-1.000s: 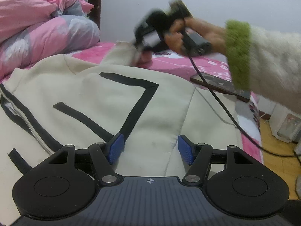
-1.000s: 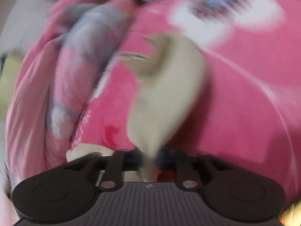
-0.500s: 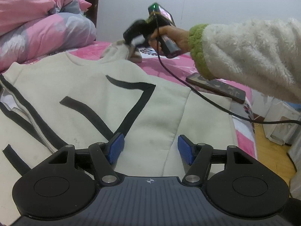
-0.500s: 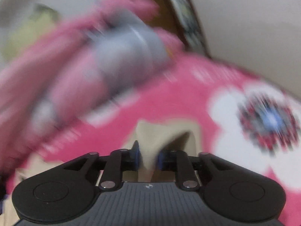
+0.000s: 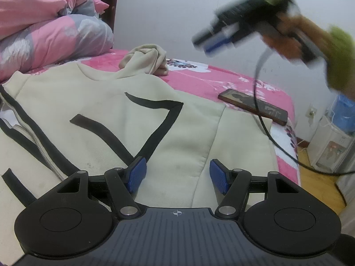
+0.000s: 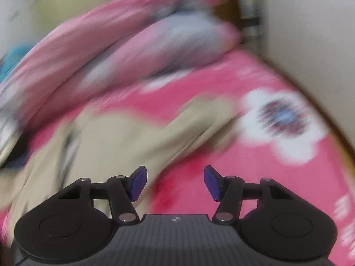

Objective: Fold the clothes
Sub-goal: 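Move both open grippers over the jacket toward the hood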

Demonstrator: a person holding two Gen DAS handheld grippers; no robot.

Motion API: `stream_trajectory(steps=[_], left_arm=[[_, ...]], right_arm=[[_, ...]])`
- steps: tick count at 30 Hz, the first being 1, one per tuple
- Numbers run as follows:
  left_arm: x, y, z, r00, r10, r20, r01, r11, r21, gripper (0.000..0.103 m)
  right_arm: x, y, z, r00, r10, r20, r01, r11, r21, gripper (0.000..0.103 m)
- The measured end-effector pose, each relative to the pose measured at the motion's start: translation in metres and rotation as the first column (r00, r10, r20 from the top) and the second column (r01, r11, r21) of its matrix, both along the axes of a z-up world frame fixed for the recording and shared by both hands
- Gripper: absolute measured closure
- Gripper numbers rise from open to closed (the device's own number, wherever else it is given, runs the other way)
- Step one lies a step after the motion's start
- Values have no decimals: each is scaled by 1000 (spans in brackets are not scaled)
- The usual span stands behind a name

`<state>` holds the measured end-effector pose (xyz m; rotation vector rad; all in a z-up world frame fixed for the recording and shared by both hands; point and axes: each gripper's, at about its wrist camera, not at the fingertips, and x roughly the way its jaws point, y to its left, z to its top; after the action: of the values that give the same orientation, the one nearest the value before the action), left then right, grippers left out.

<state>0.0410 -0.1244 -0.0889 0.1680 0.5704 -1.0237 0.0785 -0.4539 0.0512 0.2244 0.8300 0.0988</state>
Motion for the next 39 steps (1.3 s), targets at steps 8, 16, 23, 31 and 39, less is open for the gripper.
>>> stream_trajectory(steps=[8,16,23,31,39], left_arm=[[3,3,0,1000,-4,-22,3,1000,-24,39],[4,4,0,999,-4,-32,3,999,-32,39],[5,2,0,1000,-4,-27,3,1000,-24,39],[8,1,0,1000,-8,-27,7,1000,-18,38],[7,-1,1,999,-33,-38,33,999,-12,27]], right_arm=[[-93,7,-68,988,-104,-118,130,964,234,43],[-122,5,-89,986,-80,-149,114,965,235,68],[-159,13,-73,992,-106,-64,119,960,254,99],[-167,2,-103,986,-147,-73,162,946,281,99],[-196,25,-64,979,-193,67,189,980,56,86]])
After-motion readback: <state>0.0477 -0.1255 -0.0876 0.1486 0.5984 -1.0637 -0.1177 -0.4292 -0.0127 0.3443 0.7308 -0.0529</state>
